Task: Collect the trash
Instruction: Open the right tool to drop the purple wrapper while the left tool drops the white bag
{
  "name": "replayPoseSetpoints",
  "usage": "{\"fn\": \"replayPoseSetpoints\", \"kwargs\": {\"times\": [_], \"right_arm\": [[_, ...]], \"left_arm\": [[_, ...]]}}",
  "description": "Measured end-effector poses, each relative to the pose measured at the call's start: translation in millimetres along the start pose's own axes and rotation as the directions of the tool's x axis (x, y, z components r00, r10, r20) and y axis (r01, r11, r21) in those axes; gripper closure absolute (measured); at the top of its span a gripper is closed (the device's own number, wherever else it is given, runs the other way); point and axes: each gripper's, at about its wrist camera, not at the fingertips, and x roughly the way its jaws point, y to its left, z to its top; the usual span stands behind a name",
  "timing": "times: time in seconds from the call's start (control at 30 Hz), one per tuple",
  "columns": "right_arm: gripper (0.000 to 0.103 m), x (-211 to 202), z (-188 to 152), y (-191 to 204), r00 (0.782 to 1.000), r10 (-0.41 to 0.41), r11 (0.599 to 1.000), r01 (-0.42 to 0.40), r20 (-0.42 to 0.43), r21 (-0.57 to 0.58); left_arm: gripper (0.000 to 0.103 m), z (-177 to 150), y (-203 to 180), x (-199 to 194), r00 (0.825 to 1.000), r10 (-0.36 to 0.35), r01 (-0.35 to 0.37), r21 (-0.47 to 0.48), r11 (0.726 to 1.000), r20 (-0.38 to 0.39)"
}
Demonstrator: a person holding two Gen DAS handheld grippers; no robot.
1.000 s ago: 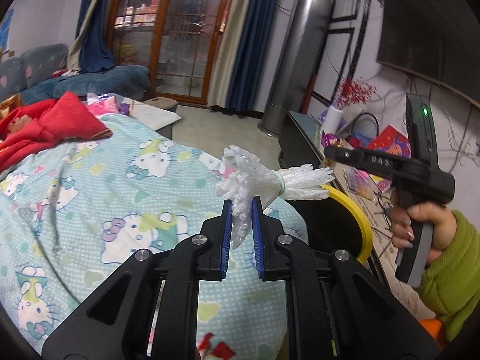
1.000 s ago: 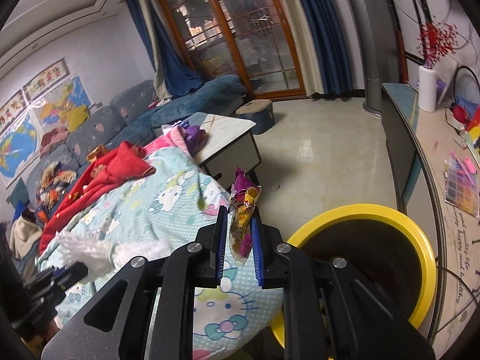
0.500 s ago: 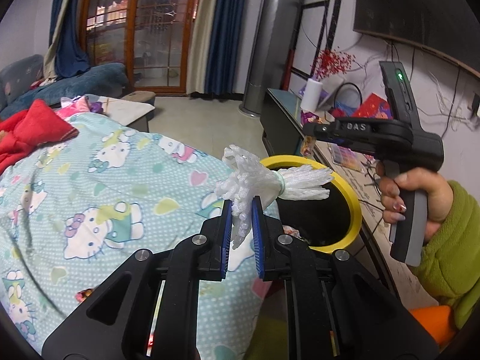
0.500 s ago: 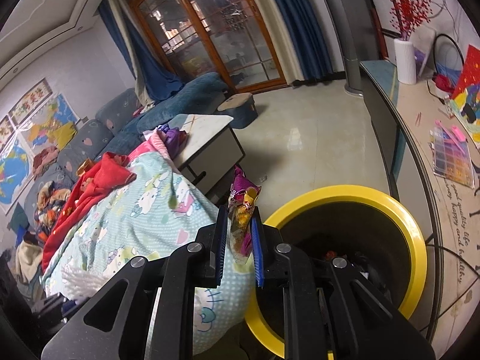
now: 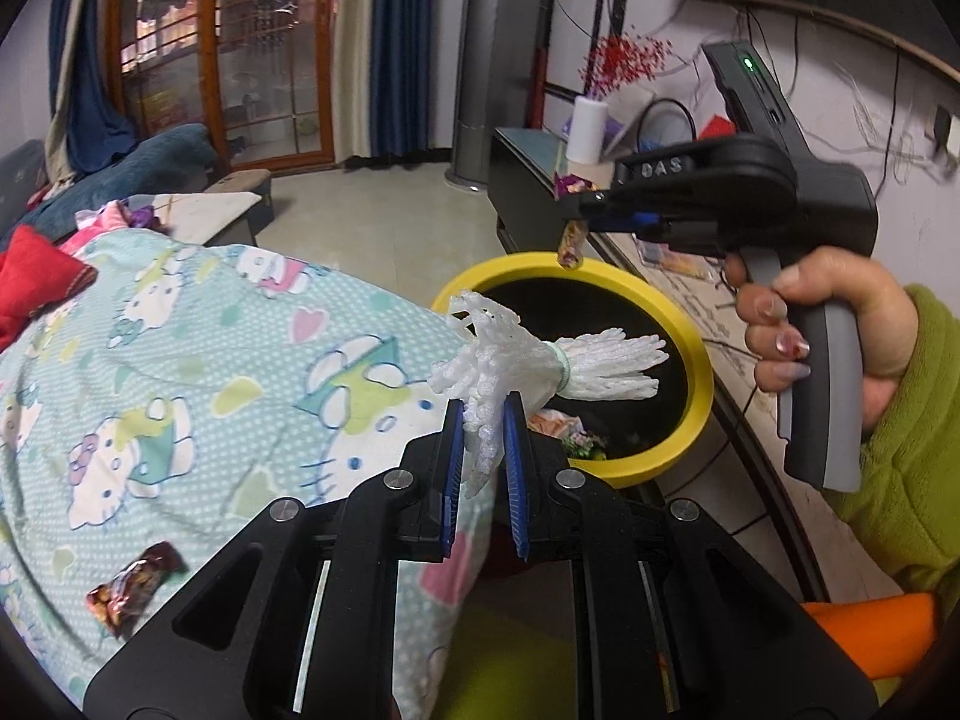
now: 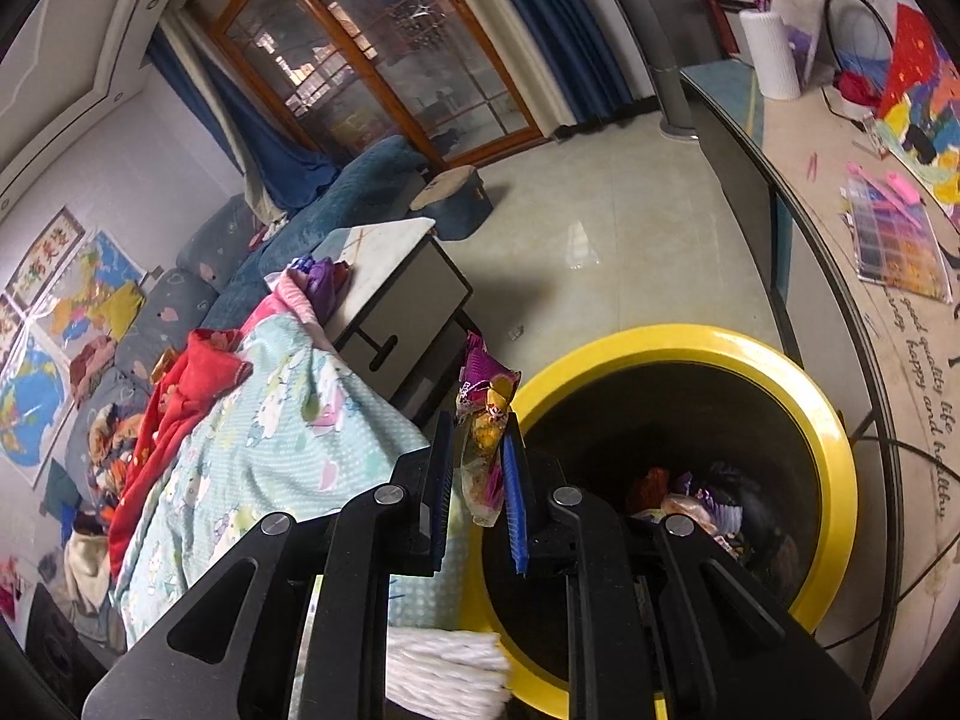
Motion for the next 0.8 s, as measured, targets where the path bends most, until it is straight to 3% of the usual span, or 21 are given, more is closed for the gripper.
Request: {"fn": "replayPoseSetpoints", "kwargs": {"times": [0.37, 0.43, 0.5, 0.53, 0.67, 0.8], "right_arm": [[0.085, 12.1, -2.6, -34.0, 0.998, -0.022, 0.996, 0.026, -0.052, 0.090], [0.073, 13.7, -2.4, -38.1, 0.998, -0.019, 0.995, 0.025, -0.063, 0.100], [0.069, 14.8, -2.9, -42.1, 0.998, -0.018, 0.993, 0.026, -0.067, 0.117], [0.066, 15.3, -3.3, -43.2, 0.997, -0.020, 0.992, 0.028, -0.070, 0.120], [0.061, 16.0, -5.0, -45.0, 0.997, -0.033, 0.992, 0.042, -0.074, 0.122], [0.058, 12.9, -4.8, -38.5, 0.997, -0.055, 0.993, 0.061, -0.061, 0.097]], "left_arm": [[0.094, 3.7, -21.9, 37.7, 0.997, -0.009, 0.012, 0.043, 0.999, -0.072], [0.086, 4.5, -20.8, 39.7, 0.997, -0.008, 0.011, 0.034, 0.999, -0.073], [0.062, 4.7, -18.8, 38.9, 0.998, -0.003, 0.004, 0.022, 1.000, -0.066], [0.058, 4.6, -16.3, 37.3, 0.998, -0.005, 0.006, 0.012, 1.000, -0.060], [0.035, 5.0, -9.2, 27.5, 1.000, 0.000, -0.001, -0.026, 1.000, -0.025], [0.019, 7.1, -1.0, 12.7, 1.000, 0.004, -0.002, -0.063, 0.998, 0.022]]}}
